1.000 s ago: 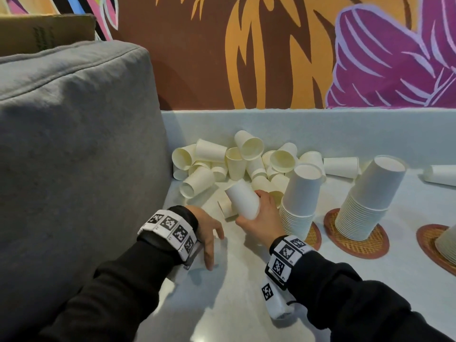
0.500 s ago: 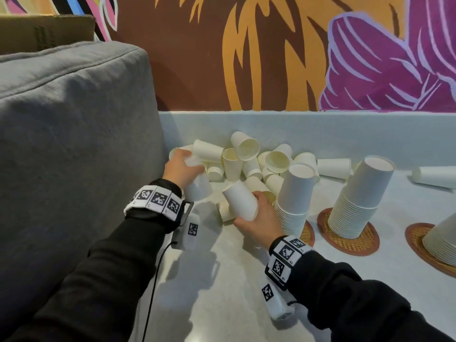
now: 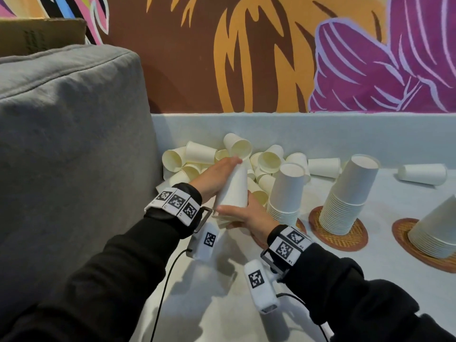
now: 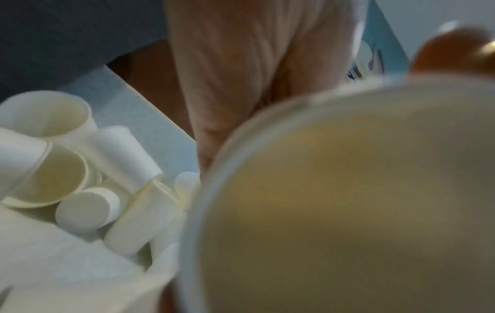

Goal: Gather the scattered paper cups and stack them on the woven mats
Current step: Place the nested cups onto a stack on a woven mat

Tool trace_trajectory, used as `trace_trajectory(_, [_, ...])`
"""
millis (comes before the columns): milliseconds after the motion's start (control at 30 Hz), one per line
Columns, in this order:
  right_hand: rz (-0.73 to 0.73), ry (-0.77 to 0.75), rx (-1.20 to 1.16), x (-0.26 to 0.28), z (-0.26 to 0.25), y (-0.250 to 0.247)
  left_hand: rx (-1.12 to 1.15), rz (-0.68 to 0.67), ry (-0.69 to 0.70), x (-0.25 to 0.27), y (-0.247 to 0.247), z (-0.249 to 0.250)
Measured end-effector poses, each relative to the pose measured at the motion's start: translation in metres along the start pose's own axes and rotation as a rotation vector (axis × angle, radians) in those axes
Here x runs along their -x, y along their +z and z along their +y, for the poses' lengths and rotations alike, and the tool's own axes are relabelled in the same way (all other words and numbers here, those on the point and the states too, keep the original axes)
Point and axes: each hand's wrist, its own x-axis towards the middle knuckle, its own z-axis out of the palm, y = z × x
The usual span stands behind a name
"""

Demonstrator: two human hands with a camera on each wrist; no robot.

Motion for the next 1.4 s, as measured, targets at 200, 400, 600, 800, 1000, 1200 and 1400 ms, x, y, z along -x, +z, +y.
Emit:
trace_trajectory(200, [0.153,-0.207,0.012,0.019,-0.044,-0.010,-0.267,0.127,0.004,-0.018,0.006,-0.030])
trace_trajectory(400, [0.411,-0.482,0.095,0.043,-0.094,-0.033,-0.961,-0.172,-0.146,-0.024,0.020,-0.083])
trace_trajectory(600, [0.664,-0.489,0.119,0.042,-0.085,-0.072,-0.641,-0.030,-0.140,-0.030,0.007,-0.076])
trace_trajectory(800, [0.490,-0.145,0.320,0.032,-0.017,-0.088,-0.223,0.139,-0.032,-0.027,-0.010,-0.036])
trace_trajectory(1000, [0.406,-0.035,0.326,0.024,0.007,-0.098,0.106,0.271,0.134,-0.019,0.006,0.027])
trace_trajectory(1200, [0.321,0.061,0.373,0.042,0.012,-0.124,-0.146,0.156,0.347,-0.013,0.068,0.121])
trace_trajectory(1400, [0.222,0.140,0.577,0.084,0.006,-0.191,-0.611,-0.024,0.464,-0.024,0.158,0.171])
